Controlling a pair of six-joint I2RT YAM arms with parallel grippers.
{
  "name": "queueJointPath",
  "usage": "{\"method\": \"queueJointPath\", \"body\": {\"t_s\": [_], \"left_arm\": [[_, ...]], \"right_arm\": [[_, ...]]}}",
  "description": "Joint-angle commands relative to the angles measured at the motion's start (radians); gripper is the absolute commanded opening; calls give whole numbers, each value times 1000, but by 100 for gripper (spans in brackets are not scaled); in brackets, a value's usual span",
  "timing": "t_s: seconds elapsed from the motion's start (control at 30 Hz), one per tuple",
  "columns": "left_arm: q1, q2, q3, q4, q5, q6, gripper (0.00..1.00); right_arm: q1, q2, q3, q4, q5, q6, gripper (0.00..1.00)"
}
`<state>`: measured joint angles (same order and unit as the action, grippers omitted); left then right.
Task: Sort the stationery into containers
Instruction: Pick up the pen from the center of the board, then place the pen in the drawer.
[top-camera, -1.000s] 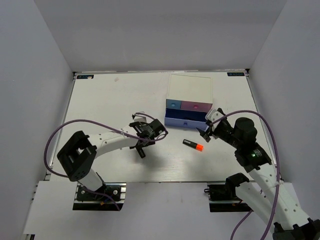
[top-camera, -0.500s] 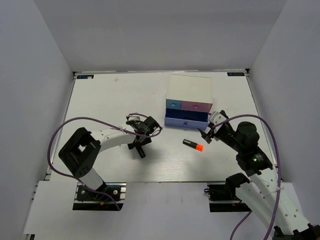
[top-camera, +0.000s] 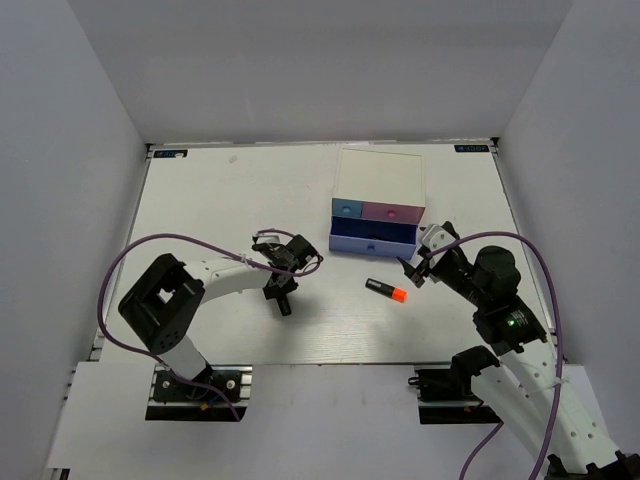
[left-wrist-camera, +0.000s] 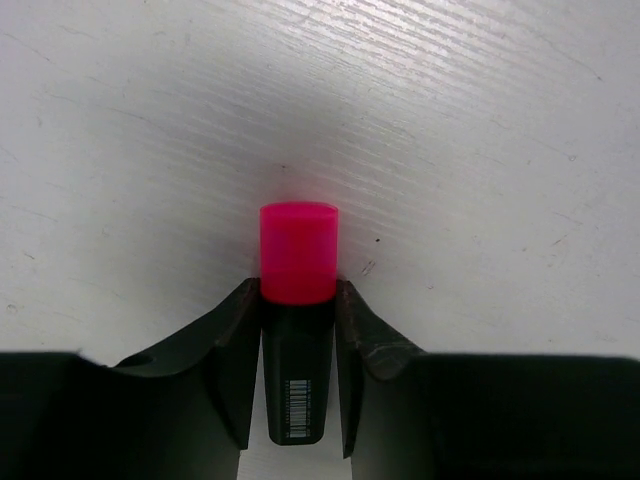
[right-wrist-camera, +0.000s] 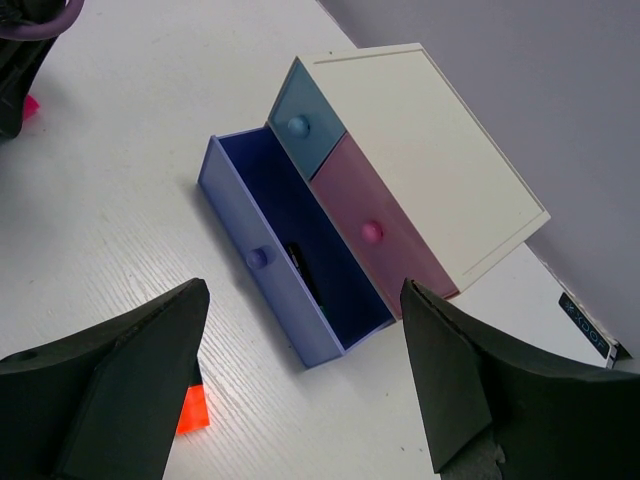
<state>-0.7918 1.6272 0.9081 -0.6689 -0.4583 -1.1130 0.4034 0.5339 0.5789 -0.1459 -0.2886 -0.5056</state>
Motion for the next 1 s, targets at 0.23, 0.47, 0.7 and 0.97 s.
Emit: {"method": "queueJointPath", "body": {"t_s": [0.23,0.47,0.7,0.97], "left_arm": [[-18,-78,100,30,55,201,11],[-18,-210,91,351,415,828,0],[-18,-97,260,390,589,1255,0],[-38,89,472,328,639,1603,0]], "right_arm": [[2,-9,-8,58,23,3,83],[-3,-6,-13,66,29,4,83],[2,8,-14,69,40,2,83],[3,14,-22,81,63,-1,87]]}}
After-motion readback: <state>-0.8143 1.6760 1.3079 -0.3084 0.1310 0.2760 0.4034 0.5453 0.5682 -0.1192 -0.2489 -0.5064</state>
